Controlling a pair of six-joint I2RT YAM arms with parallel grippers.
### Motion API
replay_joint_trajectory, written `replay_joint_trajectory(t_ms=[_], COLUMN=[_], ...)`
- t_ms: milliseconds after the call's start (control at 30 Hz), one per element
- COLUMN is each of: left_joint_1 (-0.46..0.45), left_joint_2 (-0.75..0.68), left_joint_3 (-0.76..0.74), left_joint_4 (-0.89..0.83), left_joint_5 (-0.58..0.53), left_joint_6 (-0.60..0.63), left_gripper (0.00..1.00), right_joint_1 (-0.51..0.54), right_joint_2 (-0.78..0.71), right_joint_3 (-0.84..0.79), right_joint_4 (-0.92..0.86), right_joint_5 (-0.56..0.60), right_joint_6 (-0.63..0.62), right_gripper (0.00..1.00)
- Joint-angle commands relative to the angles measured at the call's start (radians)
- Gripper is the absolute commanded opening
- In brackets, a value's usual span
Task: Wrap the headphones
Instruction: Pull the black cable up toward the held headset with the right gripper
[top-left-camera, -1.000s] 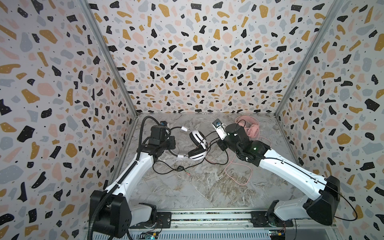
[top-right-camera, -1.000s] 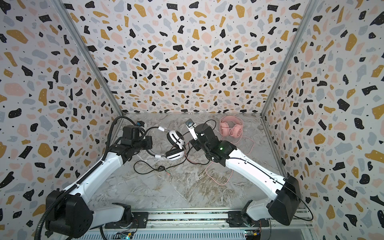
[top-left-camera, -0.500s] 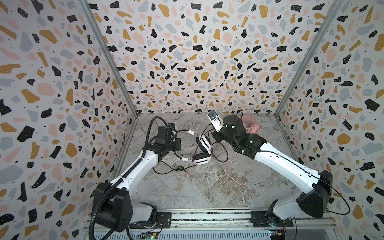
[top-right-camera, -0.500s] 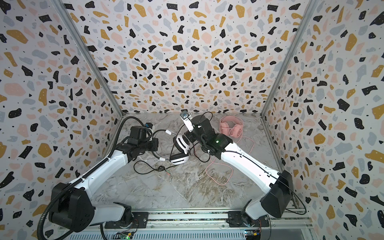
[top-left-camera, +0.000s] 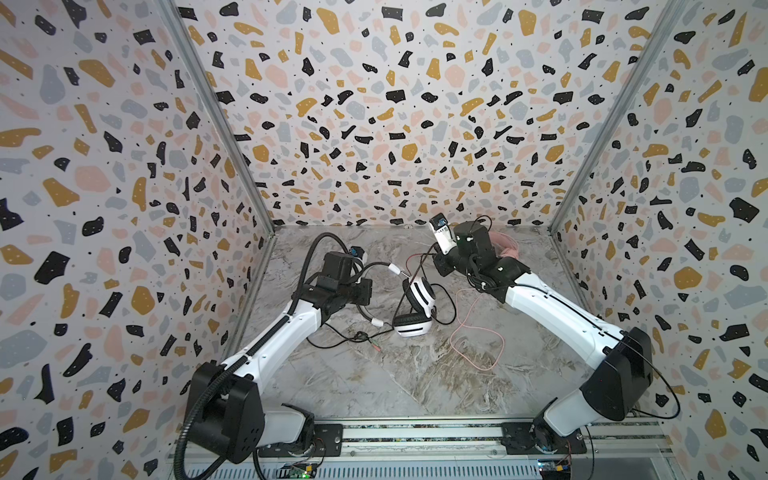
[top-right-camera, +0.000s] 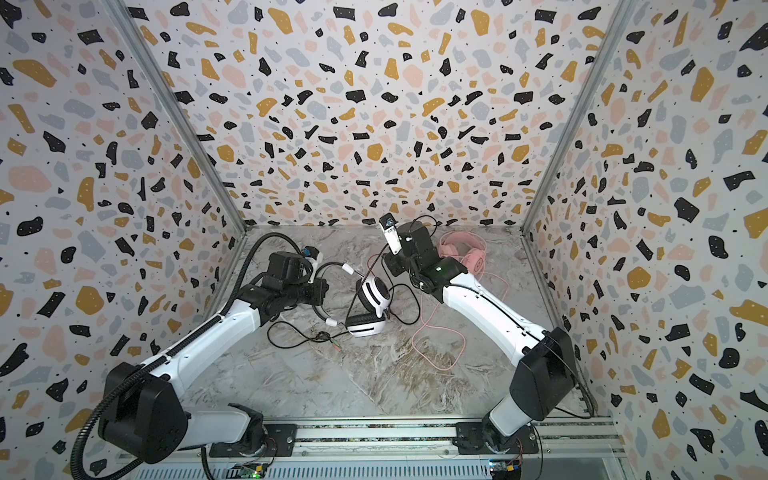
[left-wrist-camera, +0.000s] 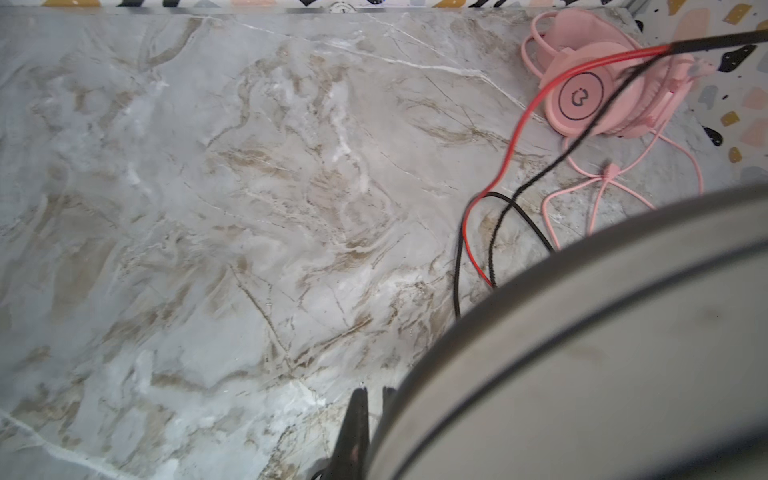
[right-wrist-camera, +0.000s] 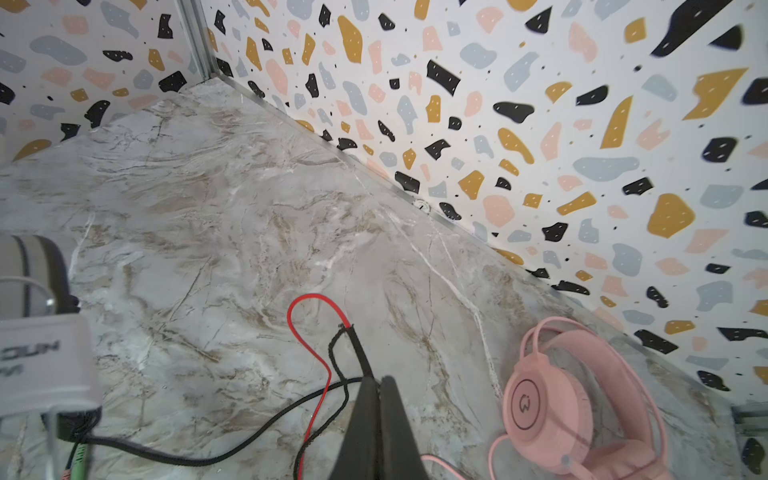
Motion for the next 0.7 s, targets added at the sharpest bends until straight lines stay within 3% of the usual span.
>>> replay_joint_trajectory(t_ms=[0,133,267,433,667], left_joint_1=[-0.009,-0.009,-0.009,-0.005,0.028], left_joint_2=[-0.013,-0.019,-0.024,-0.062,-0.087], left_joint_3=[0.033,0.028,0.04,0.02,0.0], left_joint_4=[0.059,0.075,0.072,0.103,0.17], left_joint_5=[0.099,0.142,0.168,0.159,0.276], left_joint_6=[0.016,0.02,0.031,0.022,-0.005], left_gripper=[0.0,0.0,0.0,0.0,0.0], right_joint_1=[-0.004,-0.006,-0.005,-0.012,-0.021], right_joint_2=[0.033,0.049,0.081,0.102,0.112], right_joint_3=[-0.001,-0.059,-0.116,-0.194,-0.275], right_joint_4=[0.005,0.053,0.093,0.145,0.246], right_joint_5=[-0.056,-0.126,-0.285,-0.308,-0.407], right_joint_6=[0.042,0.081,0.135,0.163,0.208], right_gripper=[0.0,0.0,0.0,0.0,0.0])
